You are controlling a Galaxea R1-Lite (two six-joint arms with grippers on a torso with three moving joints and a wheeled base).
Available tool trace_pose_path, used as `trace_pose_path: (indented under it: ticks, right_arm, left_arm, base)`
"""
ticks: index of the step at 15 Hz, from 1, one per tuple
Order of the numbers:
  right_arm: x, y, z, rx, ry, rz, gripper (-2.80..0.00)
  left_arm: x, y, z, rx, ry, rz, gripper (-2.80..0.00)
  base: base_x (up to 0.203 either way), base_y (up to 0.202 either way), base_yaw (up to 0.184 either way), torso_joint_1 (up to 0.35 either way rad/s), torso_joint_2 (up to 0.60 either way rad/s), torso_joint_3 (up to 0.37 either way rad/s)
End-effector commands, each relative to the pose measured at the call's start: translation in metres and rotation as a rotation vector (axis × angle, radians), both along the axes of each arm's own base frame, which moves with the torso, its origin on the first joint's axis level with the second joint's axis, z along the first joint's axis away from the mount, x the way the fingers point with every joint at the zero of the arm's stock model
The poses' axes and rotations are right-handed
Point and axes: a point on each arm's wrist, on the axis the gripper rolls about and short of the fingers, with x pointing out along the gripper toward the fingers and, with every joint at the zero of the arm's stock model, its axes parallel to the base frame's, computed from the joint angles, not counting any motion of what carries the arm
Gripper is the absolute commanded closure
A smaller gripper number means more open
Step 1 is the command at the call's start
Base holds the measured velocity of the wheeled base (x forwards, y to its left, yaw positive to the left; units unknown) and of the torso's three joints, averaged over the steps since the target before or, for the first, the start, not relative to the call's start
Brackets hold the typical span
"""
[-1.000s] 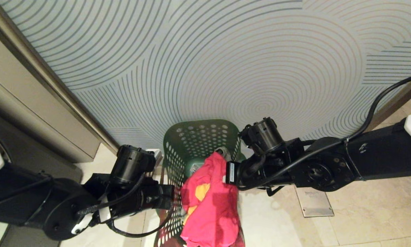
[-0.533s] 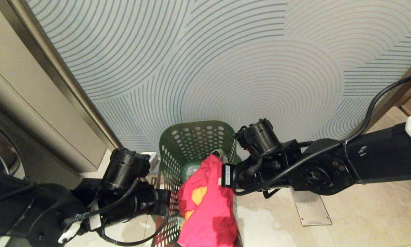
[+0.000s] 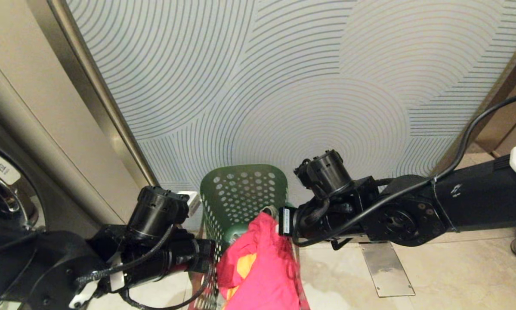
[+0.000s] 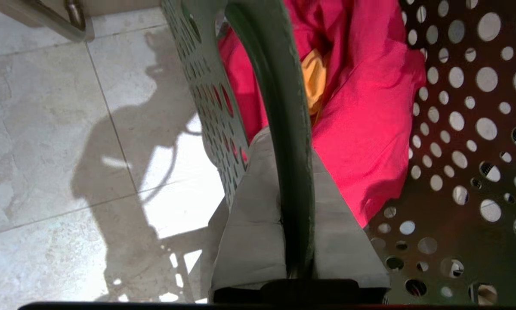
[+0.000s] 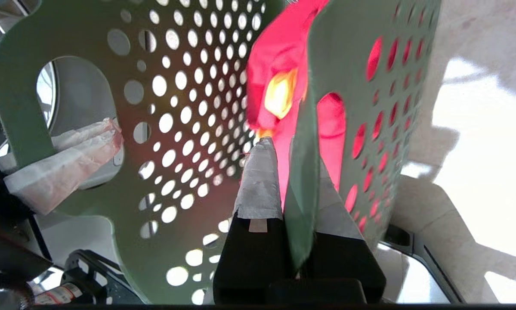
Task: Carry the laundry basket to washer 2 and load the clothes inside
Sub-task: Pick up the clothes basket and put it beside the washing machine
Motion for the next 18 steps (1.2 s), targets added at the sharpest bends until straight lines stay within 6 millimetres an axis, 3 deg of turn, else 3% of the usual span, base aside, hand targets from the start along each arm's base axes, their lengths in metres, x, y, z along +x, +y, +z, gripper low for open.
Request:
trace_pose_path:
  ticks: [1, 8, 18]
  right_arm:
    - [-0.001, 0.000, -0.002, -0.011, -0.002, 0.012, 0.00]
    - [-0.001, 0.000, -0.002, -0.023, -0.010, 0.025, 0.00]
    - [-0.002, -0.011, -0.014, -0.071, 0.008, 0.018, 0.00]
  left_arm:
    - [0.000, -0.002, -0.001, 0.001, 0.001, -0.002, 0.00]
    - [-0.003, -0.005, -0.001, 0.006, -0.004, -0.028, 0.00]
    - [-0.003, -0.008, 0.002, -0.001, -0.014, -0.037, 0.00]
  base:
    - [0.000, 0.000, 0.000, -0.002, 0.00, 0.207]
    - [0.000, 0.000, 0.000, 0.001, 0.00, 0.180]
    - [0.000, 0.000, 0.000, 0.001, 0.00, 0.009]
